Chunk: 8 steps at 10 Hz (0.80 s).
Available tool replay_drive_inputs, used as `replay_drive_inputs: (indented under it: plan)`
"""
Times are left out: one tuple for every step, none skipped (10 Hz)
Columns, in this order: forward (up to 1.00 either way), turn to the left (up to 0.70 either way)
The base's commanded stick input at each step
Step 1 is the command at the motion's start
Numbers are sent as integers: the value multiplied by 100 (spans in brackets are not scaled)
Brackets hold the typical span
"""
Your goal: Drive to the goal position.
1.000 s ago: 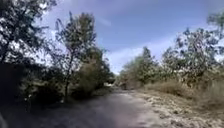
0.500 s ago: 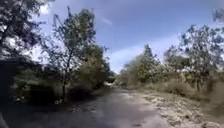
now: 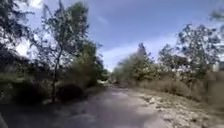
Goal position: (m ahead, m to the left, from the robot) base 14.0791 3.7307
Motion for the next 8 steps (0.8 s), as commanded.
replay_drive_inputs:
  plan:
    - [50, 0]
    - [50, 0]
    - [50, 0]
    - [50, 0]
    - [50, 0]
    - [50, 0]
    - [50, 0]
    - [50, 0]
